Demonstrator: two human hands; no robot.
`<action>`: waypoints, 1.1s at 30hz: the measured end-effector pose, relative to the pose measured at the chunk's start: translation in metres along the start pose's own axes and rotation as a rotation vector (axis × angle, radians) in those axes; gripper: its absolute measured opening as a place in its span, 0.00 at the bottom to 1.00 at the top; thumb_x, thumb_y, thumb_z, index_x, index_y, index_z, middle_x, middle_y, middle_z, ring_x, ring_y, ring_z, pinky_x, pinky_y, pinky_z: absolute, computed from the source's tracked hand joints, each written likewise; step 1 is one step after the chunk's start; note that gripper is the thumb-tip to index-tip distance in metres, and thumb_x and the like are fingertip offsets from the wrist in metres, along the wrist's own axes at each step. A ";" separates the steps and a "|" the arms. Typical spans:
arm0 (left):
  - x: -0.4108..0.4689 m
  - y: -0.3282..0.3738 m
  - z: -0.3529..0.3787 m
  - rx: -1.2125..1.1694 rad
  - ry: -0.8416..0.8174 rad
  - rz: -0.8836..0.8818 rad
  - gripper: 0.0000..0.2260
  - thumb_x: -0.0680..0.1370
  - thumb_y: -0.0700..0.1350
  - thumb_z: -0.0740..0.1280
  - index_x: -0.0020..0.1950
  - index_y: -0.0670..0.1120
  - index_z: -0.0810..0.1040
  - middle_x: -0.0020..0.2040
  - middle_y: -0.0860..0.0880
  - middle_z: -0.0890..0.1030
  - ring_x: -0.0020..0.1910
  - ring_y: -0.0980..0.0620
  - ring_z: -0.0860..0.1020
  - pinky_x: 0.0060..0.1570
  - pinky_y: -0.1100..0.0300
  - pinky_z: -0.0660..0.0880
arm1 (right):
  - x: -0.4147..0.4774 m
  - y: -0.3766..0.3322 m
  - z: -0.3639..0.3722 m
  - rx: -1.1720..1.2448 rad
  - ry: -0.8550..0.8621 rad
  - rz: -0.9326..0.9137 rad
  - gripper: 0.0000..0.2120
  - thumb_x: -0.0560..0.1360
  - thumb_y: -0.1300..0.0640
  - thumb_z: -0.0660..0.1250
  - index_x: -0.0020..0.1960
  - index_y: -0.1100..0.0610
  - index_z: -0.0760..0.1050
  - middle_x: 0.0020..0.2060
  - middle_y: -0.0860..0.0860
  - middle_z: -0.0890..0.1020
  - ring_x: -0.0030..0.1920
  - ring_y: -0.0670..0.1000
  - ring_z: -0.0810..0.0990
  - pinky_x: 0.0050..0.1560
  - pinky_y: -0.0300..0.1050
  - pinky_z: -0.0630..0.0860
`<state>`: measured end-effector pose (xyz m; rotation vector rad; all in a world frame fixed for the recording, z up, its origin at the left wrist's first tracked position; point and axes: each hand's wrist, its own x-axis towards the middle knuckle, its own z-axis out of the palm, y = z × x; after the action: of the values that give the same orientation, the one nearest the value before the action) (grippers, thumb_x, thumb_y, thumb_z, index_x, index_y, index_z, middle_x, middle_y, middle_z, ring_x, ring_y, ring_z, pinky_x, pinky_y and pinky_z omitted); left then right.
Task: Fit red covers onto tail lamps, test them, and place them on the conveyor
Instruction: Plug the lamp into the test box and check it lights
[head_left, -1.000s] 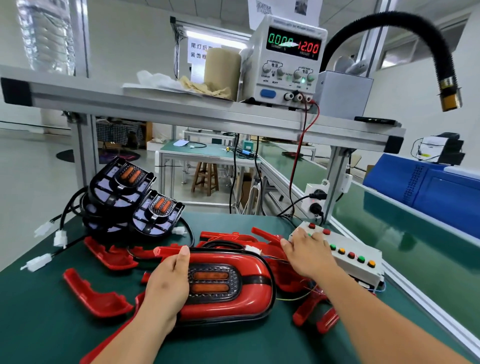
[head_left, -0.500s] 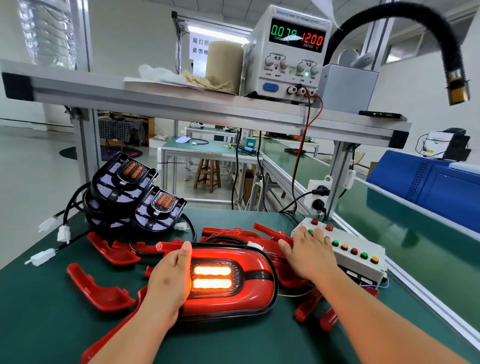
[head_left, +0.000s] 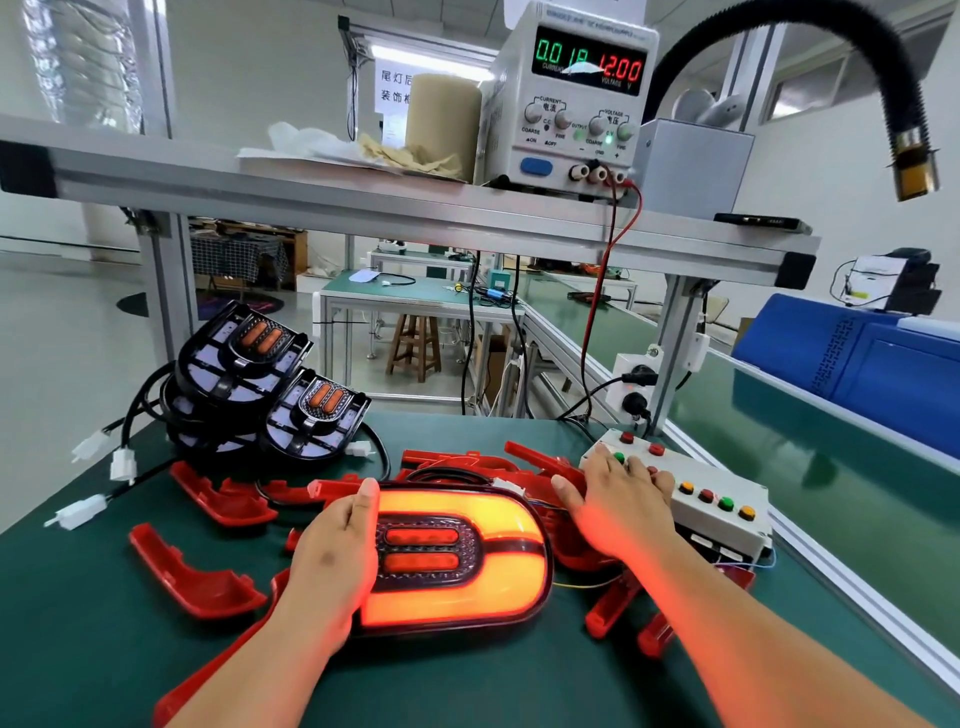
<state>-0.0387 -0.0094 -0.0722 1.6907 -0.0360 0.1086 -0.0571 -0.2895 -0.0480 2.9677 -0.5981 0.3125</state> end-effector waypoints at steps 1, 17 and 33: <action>0.000 0.001 0.000 0.017 0.006 0.003 0.25 0.82 0.60 0.54 0.46 0.44 0.81 0.45 0.45 0.84 0.48 0.45 0.81 0.52 0.49 0.76 | 0.000 0.000 0.001 -0.002 -0.008 -0.006 0.37 0.76 0.30 0.40 0.72 0.53 0.62 0.75 0.52 0.65 0.72 0.60 0.62 0.69 0.63 0.58; -0.002 0.003 -0.001 -0.022 -0.005 -0.015 0.24 0.81 0.62 0.54 0.46 0.45 0.82 0.45 0.45 0.84 0.49 0.45 0.82 0.51 0.47 0.78 | 0.006 -0.001 -0.005 -0.048 0.016 0.001 0.33 0.75 0.28 0.40 0.61 0.51 0.67 0.67 0.52 0.73 0.63 0.59 0.72 0.59 0.61 0.60; 0.001 -0.001 0.000 0.039 0.006 0.020 0.15 0.82 0.59 0.55 0.37 0.57 0.69 0.37 0.59 0.70 0.36 0.62 0.66 0.36 0.66 0.62 | 0.004 -0.004 0.000 -0.064 0.008 -0.008 0.37 0.75 0.28 0.40 0.69 0.52 0.63 0.73 0.54 0.67 0.70 0.62 0.66 0.68 0.66 0.56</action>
<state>-0.0373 -0.0095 -0.0731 1.7288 -0.0468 0.1306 -0.0516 -0.2875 -0.0476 2.9056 -0.5836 0.2991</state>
